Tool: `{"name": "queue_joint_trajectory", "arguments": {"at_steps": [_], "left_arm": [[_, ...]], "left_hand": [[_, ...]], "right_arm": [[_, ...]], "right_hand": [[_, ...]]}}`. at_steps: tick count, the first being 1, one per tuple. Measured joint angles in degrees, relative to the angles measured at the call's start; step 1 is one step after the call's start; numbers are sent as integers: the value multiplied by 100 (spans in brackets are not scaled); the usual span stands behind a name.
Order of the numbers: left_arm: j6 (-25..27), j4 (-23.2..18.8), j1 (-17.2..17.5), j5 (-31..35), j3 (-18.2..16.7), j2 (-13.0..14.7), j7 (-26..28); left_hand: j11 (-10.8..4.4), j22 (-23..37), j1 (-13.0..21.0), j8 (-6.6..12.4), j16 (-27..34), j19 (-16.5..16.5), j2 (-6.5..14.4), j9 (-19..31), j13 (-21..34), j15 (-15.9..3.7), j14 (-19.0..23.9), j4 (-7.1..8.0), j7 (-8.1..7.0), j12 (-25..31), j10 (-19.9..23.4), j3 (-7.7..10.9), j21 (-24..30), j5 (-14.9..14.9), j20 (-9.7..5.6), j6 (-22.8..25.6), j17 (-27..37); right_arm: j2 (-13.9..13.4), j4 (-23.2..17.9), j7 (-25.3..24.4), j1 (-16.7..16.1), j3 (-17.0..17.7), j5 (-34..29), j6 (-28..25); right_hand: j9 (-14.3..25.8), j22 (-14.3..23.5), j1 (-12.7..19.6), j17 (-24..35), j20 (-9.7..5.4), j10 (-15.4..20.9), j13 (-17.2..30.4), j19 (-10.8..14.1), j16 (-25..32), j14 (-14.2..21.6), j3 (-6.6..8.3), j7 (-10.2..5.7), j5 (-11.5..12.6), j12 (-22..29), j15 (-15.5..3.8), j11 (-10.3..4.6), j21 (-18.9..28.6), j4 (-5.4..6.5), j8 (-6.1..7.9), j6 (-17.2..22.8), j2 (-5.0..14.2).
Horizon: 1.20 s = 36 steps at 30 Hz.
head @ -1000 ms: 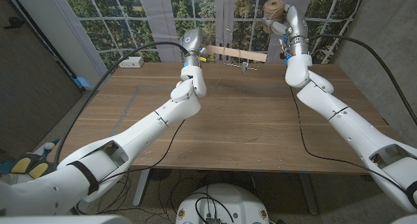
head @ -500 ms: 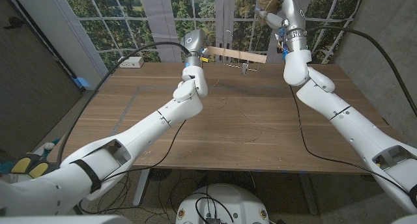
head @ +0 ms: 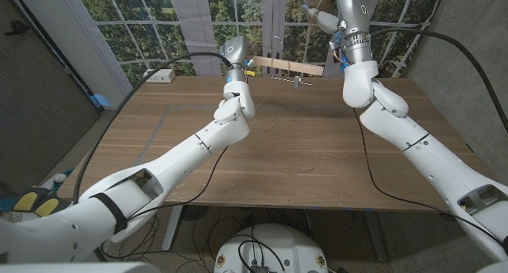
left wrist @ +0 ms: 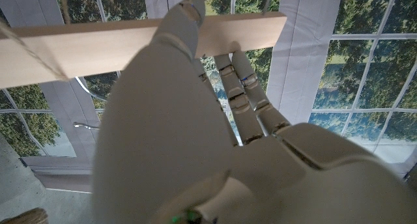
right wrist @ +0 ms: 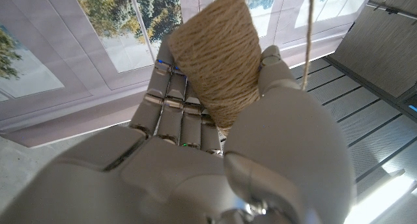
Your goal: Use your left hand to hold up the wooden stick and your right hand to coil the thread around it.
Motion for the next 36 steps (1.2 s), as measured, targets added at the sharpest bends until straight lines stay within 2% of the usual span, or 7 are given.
{"name": "queue_joint_trajectory", "arguments": {"at_steps": [9,15,16,28,36], "left_arm": [[-24,165,-30,-67,-33,-93,201],[-31,246,-45,-77,-55,-121,227],[-83,251,-47,-132,-55,-122,331],[-224,423,-93,-215,-79,-181,555],[-364,562,-102,-261,-109,-244,798]], "left_hand": [[0,0,0,-5,-5,0,0,0,0,0,0,0,1,-9,0,0,0,-11,0,0,0],[0,1,-1,-18,-23,0,-1,22,40,0,0,0,1,-21,0,0,0,-12,0,0,0],[0,0,-1,-22,-24,0,-1,27,40,0,0,0,1,-22,0,0,0,-12,0,0,0],[21,1,-2,-46,-50,0,-2,29,42,0,1,0,2,-46,21,0,0,6,0,1,0],[20,0,-3,-64,-67,0,-3,27,42,0,1,0,2,-66,21,0,0,6,0,1,0]], "right_arm": [[-8,-459,-138,-364,67,-517,-215],[-8,-459,-245,-364,67,-914,-475],[-2,-772,-284,-690,90,-1012,-551],[60,-1090,-525,-1238,123,-1561,-1040],[130,-1324,-575,-1605,-1,-1999,-1483]], "right_hand": [[0,0,0,0,1,0,2,-1,-19,5,0,0,0,-16,-4,0,0,0,-1,0,0],[0,0,0,9,1,1,2,-1,17,11,0,0,-1,3,-11,0,2,0,-2,0,0],[0,0,0,12,1,1,2,-1,21,11,0,0,-1,7,-10,0,2,0,-3,0,0],[0,0,0,18,2,1,1,-2,25,25,0,0,-7,7,4,0,21,0,-6,0,0],[0,0,0,18,11,1,-1,-11,25,57,0,0,0,7,35,0,44,0,-22,1,0]]}}
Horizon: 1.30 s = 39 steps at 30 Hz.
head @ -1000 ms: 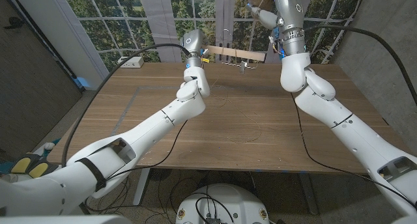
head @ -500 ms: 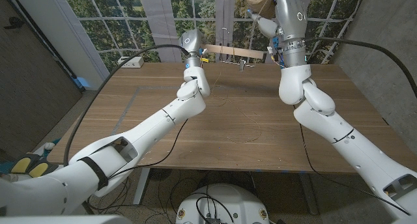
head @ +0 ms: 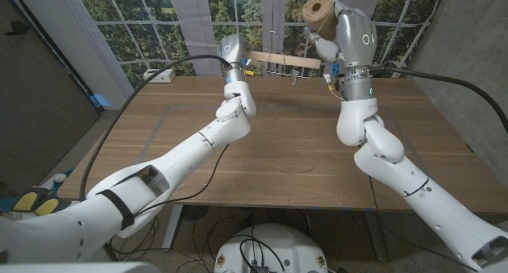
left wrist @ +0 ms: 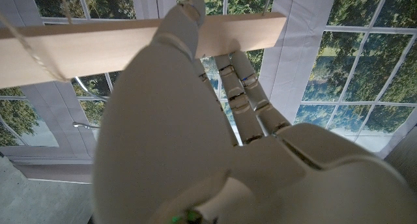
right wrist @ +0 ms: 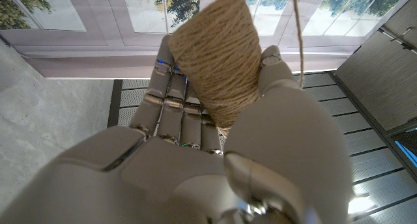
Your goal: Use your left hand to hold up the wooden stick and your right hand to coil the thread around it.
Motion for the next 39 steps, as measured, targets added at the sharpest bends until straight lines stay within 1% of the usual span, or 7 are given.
{"name": "queue_joint_trajectory", "arguments": {"at_steps": [4,6,8,12,20,29,39], "left_arm": [[-42,65,-14,-18,-8,-30,60],[-71,82,-19,-30,-10,-37,104],[-98,114,-25,-39,-11,-52,146],[-171,176,-39,-61,-14,-78,248],[-295,283,-62,-104,-28,-144,427],[-381,348,-70,-125,-40,-187,579],[-469,388,-65,-128,-69,-215,774]], "left_hand": [[0,0,-8,-3,-5,0,-8,-3,0,0,0,0,0,-1,0,0,0,0,0,0,0],[0,0,-15,-4,-6,0,-15,-5,0,0,0,0,0,-1,0,0,0,0,0,0,0],[0,0,-22,-4,-13,0,-21,-5,1,0,0,0,0,-2,0,0,0,0,0,0,0],[0,0,-21,19,-24,0,-21,-5,1,0,1,0,0,-2,0,0,45,-1,0,0,0],[-1,0,-21,20,-56,0,-21,-2,3,0,1,-18,1,-20,0,18,45,-2,0,1,0],[-1,1,-20,20,-37,0,-21,-1,5,0,1,-18,1,-24,0,18,45,8,0,1,0],[-1,1,-19,17,-33,0,-21,0,40,0,1,-18,2,-41,0,18,45,21,0,1,0]], "right_arm": [[16,-109,81,-113,-45,-210,-235],[37,-242,129,-261,-111,-306,-340],[40,-261,167,-279,-119,-378,-409],[58,-410,291,-445,-200,-529,-570],[104,-593,694,-669,-349,-780,-915],[213,-681,1050,-846,-443,-845,-1215],[307,-685,1217,-939,-457,-681,-1424]], "right_hand": [[0,0,0,0,0,0,-1,0,-1,11,0,0,18,0,10,0,0,0,1,0,0],[0,0,0,0,0,1,-1,0,-2,12,0,0,18,0,10,0,0,0,20,0,0],[0,-19,0,0,0,1,-1,0,-6,12,0,0,18,-1,9,0,0,0,20,0,0],[0,-27,0,0,1,1,0,0,-12,19,0,0,18,2,3,0,0,0,21,1,0],[0,-27,0,-9,1,1,24,-1,-29,39,0,1,17,18,23,0,22,0,21,1,0],[-13,-27,0,-25,2,1,30,-1,-8,40,0,1,15,39,23,0,22,0,26,2,0],[-13,-27,0,-5,-5,1,52,5,-9,41,0,10,-6,39,24,0,36,0,41,10,0]]}}
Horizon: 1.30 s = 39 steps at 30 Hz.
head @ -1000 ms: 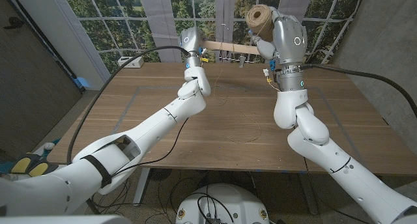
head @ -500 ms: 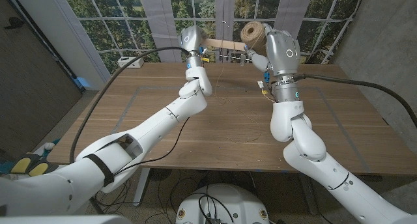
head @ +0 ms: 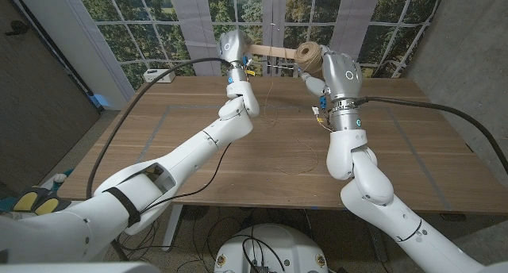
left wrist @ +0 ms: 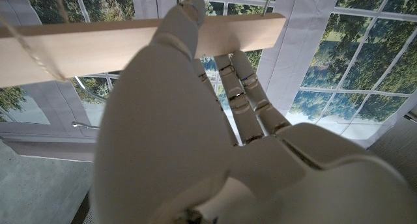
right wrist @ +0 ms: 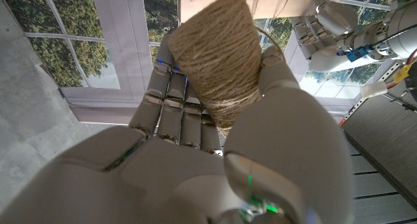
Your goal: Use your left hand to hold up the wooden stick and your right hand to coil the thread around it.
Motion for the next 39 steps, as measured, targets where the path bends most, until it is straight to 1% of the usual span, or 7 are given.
{"name": "queue_joint_trajectory", "arguments": {"at_steps": [14,20,21,22,31,38,39], "left_arm": [[-287,113,87,-36,-118,-70,464],[-287,168,109,-36,-166,-102,464],[-462,179,114,-53,-174,-108,724],[-462,187,117,-53,-179,-112,724],[-713,244,165,-77,-242,-128,1030],[-768,253,211,-81,-275,-122,1084],[-875,253,222,-84,-281,-116,1181]], "left_hand": [[-19,1,7,-19,-5,0,-7,-3,45,0,0,0,10,-26,19,0,0,0,0,10,0],[-19,1,6,-24,-10,0,-6,-5,45,0,0,1,15,-44,20,-1,0,-1,0,15,0],[-19,1,6,-26,-11,0,-6,-5,45,0,0,1,15,-44,20,-1,0,-1,0,16,0],[-19,1,6,-37,-11,0,-6,-4,45,0,0,1,15,-44,20,-1,0,-1,0,16,0],[-19,1,5,-42,-34,0,-6,1,46,0,0,1,16,-49,20,-1,0,-4,0,17,0],[-19,1,4,-18,-58,0,-5,1,79,0,0,1,17,-66,20,-1,0,-6,0,18,0],[-20,1,4,-18,-61,0,-5,0,79,0,0,1,17,-67,20,-1,0,-15,0,18,0]], "right_arm": [[59,58,456,81,-31,326,-421],[59,58,743,81,-31,474,-676],[59,58,751,81,-31,479,-685],[27,93,833,213,-82,538,-761],[-14,138,1162,336,-114,868,-1072],[-88,254,1227,500,-131,1247,-1171],[-88,254,1228,500,-131,1264,-1174]], "right_hand": [[0,0,0,-58,-9,52,-23,8,-3,81,0,0,7,-5,37,11,30,0,-2,43,0],[0,0,0,-75,-8,53,-27,8,-14,101,0,8,7,-12,20,12,30,0,-3,52,0],[1,0,0,-74,-8,53,-27,8,-15,101,0,8,7,-14,20,12,29,0,-4,52,0],[1,0,0,-74,-8,54,-26,8,-15,101,0,-9,7,-19,20,12,30,0,-9,70,0],[1,1,0,-47,-7,64,-22,7,-36,102,0,-9,4,-28,21,22,29,0,-24,70,0],[1,1,0,-46,-7,65,-22,6,-36,102,0,-9,0,-41,21,22,55,0,-38,70,0],[1,0,0,-47,-7,65,-22,6,-35,102,0,-9,-4,-43,21,22,73,0,-41,70,0]]}}
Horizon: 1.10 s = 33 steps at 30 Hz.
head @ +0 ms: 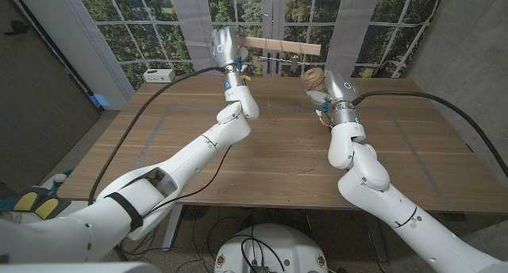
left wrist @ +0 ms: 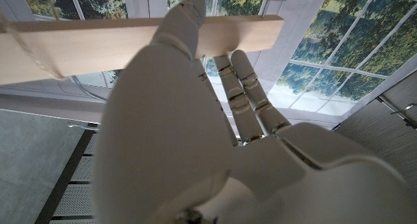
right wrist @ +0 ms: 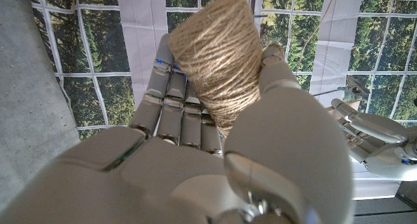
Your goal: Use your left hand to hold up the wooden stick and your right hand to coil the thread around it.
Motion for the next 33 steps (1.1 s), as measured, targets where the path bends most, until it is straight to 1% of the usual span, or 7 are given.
{"name": "queue_joint_trajectory", "arguments": {"at_steps": [10,15,17,20,23,25,33], "left_arm": [[-64,-93,80,14,-29,49,61],[74,-117,100,33,-33,53,-28],[119,-122,105,37,-34,56,-51],[280,-129,105,73,-29,65,-129],[280,-157,106,73,-7,84,-129],[499,-198,105,117,16,105,-278],[499,-394,66,117,80,170,-278]], "left_hand": [[0,0,-1,-1,-22,0,0,-5,0,0,0,0,-9,-12,1,0,0,-1,0,37,0],[0,0,-16,-2,-29,0,-13,-4,-1,-1,1,0,-8,12,1,0,0,-1,0,36,0],[0,0,-19,-3,-50,0,-10,-2,-1,-64,64,0,-1,12,1,0,0,-3,0,43,0],[-1,0,-20,-5,-48,0,-9,-2,-2,-71,71,0,-1,12,1,0,0,-15,0,44,0],[-1,0,-20,-20,-48,0,-9,-1,-3,-71,71,0,-1,13,1,0,0,-23,0,44,0],[-1,0,-20,-23,-48,0,-9,0,-4,-71,72,0,-1,12,1,0,0,-23,0,44,0],[1,0,-20,-1,-49,0,-9,-1,-5,-72,72,-15,3,12,44,15,0,-26,0,48,0]], "right_arm": [[-94,112,2,176,-33,464,-118],[-165,136,-26,266,-72,655,-219],[-186,138,-38,289,-88,725,-265],[-250,138,-55,357,-137,813,-328],[-250,138,-65,357,-137,870,-386],[-320,128,-67,423,-193,921,-445],[-320,128,110,423,-193,1090,-599]], "right_hand": [[0,0,0,-4,1,1,-1,0,20,0,0,0,-26,-6,0,-1,0,0,-7,0,0],[0,0,0,-4,1,19,-1,-1,20,19,0,0,-36,-26,18,-1,0,0,-12,0,0],[0,0,0,-4,1,30,-1,-1,20,20,0,0,-41,-27,18,-10,1,0,-2,0,0],[0,0,0,-3,1,39,-3,-1,20,21,0,0,-43,-28,17,-1,1,0,-2,0,0],[0,0,0,-2,1,39,-4,-1,20,30,0,0,-51,-29,8,-1,1,0,-2,0,0],[1,0,0,-2,1,40,-4,-1,19,30,0,0,-41,-41,8,-2,1,0,-2,0,0],[1,0,0,-1,2,48,-4,-2,8,31,0,0,-31,-51,8,-9,1,0,-2,0,0]]}}
